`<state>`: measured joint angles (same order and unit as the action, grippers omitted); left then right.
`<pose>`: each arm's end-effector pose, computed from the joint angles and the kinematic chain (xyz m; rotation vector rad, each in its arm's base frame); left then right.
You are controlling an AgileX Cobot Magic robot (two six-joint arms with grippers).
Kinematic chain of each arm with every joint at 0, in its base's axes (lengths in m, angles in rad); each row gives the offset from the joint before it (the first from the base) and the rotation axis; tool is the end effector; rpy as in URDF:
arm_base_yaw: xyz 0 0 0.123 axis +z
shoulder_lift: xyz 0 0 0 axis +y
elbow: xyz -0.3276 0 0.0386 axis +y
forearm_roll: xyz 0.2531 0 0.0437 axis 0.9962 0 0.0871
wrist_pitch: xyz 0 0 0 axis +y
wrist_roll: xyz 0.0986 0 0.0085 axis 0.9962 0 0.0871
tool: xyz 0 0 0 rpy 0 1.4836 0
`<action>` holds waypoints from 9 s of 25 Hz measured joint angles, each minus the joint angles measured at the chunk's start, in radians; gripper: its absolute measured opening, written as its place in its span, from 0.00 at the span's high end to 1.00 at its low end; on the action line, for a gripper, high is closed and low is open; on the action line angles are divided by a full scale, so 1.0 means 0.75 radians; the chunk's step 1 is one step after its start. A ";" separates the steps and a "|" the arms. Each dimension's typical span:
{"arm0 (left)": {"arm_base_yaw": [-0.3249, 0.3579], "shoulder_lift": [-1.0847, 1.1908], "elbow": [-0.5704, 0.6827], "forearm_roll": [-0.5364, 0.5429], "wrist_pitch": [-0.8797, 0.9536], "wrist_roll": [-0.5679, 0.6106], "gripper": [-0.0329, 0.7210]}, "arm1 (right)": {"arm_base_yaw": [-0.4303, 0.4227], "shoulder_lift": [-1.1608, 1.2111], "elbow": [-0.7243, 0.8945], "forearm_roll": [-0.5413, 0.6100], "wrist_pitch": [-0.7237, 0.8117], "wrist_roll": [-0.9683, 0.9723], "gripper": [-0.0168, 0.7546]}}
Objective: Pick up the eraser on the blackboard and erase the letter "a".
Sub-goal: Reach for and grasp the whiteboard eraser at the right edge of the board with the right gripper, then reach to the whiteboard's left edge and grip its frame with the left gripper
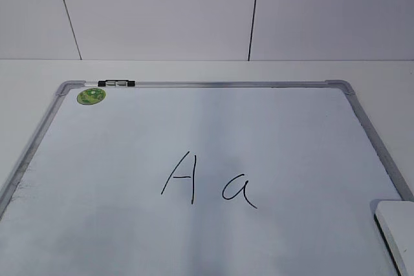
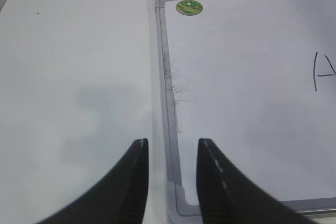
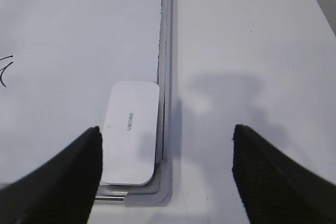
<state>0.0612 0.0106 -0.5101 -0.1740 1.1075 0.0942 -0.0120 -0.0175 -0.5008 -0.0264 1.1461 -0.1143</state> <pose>-0.0399 -0.0178 0.2764 0.0473 2.0802 -0.1151 -0.0453 -0.0018 0.2682 -0.1051 2.1103 -0.1073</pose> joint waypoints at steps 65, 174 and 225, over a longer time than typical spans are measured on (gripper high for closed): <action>0.000 0.000 0.000 -0.002 0.000 0.000 0.65 | 0.000 0.824 -0.139 0.130 0.009 0.060 0.10; 0.000 0.000 0.000 -0.051 0.000 0.000 0.65 | 0.126 1.974 -0.283 0.184 -0.290 0.123 0.15; 0.000 0.000 0.000 -0.051 -0.003 0.000 0.64 | 0.126 2.065 -0.428 0.170 -0.105 0.122 0.28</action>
<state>0.0612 0.0106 -0.5101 -0.2121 1.1054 0.0942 0.0826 1.5316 -0.8216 0.1014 1.0674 -0.0230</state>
